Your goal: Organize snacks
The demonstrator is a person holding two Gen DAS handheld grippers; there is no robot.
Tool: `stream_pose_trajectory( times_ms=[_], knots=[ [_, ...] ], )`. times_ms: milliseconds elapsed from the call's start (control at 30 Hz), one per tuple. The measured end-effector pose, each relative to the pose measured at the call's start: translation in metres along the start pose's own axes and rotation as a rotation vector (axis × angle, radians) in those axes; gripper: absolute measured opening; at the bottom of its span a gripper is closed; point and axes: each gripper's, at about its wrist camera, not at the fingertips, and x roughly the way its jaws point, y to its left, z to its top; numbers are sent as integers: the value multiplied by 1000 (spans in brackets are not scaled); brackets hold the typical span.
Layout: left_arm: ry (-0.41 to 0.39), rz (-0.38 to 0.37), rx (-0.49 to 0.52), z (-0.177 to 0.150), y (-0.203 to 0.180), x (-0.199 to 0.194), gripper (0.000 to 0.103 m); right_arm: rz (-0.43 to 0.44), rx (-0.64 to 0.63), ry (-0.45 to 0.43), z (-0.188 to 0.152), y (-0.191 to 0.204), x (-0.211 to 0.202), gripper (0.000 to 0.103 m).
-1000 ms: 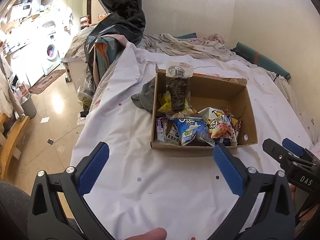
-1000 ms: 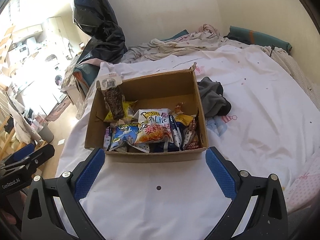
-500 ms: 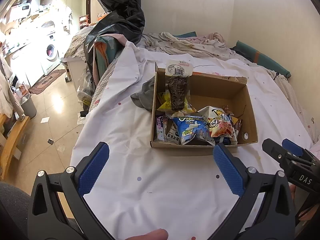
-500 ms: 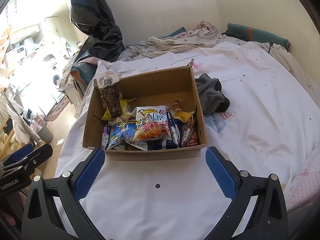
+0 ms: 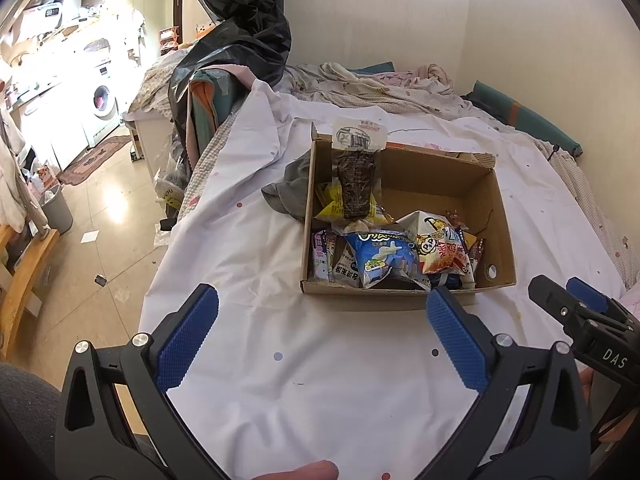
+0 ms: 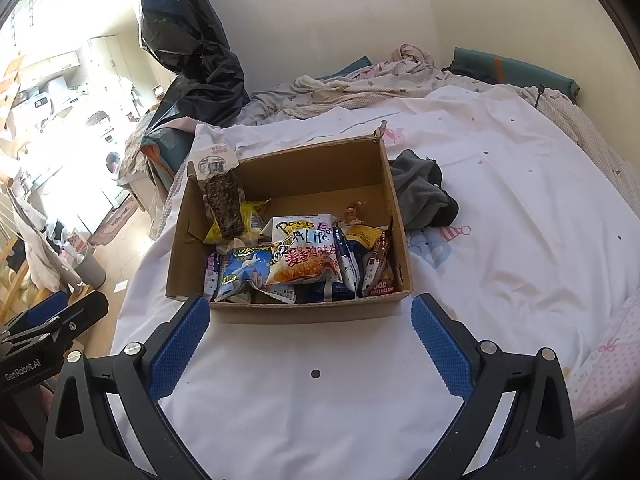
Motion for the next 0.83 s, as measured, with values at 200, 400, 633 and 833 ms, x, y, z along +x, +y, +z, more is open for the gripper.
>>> stream_pose_trajectory(
  times_ms=[200,400,633,833],
  knots=[
    [-1,4,1,0,0,0,103,-1,0,-4,0,-1,-1,103],
    [-11,7,14,0,-2,-3,103,-3,0,-8,1,0,-3,103],
    [-9,7,14,0,-2,-3,103,-1,3,-8,0,0,-3,103],
    [-1,8,4,-1,-2,0,103,5,5,-8,1,2,-4,103]
  ],
)
